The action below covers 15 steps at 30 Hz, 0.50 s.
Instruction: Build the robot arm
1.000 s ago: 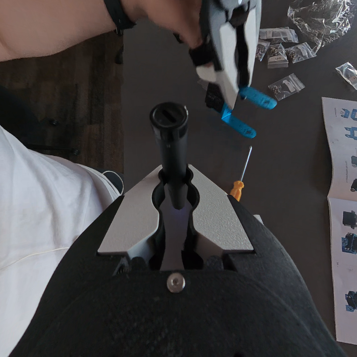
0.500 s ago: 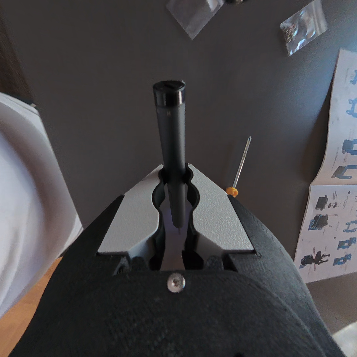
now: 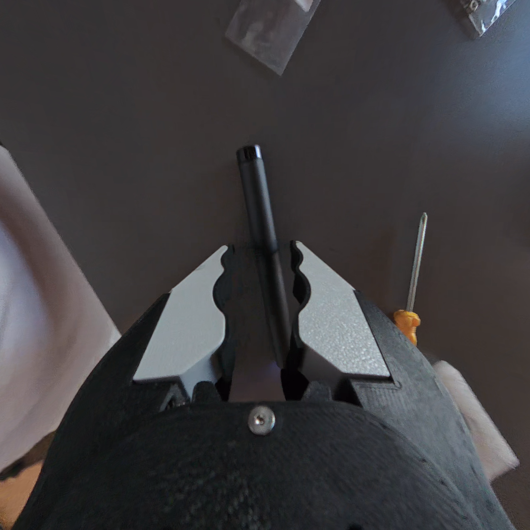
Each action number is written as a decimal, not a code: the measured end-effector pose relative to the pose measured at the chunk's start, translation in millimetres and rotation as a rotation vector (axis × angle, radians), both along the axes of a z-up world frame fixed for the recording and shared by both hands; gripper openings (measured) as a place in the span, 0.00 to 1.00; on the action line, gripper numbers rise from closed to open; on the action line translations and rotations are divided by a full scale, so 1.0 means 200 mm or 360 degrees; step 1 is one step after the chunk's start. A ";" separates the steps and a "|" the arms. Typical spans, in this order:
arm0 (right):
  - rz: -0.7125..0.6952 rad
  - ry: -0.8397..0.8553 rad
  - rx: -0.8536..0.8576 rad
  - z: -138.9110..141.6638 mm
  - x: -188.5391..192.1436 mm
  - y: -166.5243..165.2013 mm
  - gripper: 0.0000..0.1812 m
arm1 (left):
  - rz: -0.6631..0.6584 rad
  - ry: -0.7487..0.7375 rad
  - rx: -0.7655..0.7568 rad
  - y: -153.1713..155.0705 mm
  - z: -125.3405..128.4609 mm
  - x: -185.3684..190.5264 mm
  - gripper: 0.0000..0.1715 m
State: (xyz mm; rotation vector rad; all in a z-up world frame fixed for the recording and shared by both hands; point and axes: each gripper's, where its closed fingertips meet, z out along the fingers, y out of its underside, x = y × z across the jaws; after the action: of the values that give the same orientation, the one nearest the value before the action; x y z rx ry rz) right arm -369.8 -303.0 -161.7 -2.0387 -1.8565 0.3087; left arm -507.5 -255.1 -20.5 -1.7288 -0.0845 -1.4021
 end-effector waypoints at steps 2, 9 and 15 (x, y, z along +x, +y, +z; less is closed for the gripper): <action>-0.0089 0.0188 -0.0101 0.05 -0.04 -0.01 0.26 | -0.0007 -0.0014 0.0022 0.00 0.00 0.01 0.16; -0.0330 0.1340 -0.0317 0.55 -0.35 0.11 0.39 | -0.0168 -0.0239 0.0119 -0.04 0.07 0.12 0.16; -0.0396 0.1760 -0.0844 0.71 -0.48 0.12 0.34 | -0.0246 -0.0225 0.0275 -0.04 0.12 0.23 0.16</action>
State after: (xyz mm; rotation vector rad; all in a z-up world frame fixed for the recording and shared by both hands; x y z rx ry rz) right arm -465.0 -279.8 -20.6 -1.7089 -0.8598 1.5877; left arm -461.3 -263.7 3.4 -1.5195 0.0929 -1.5953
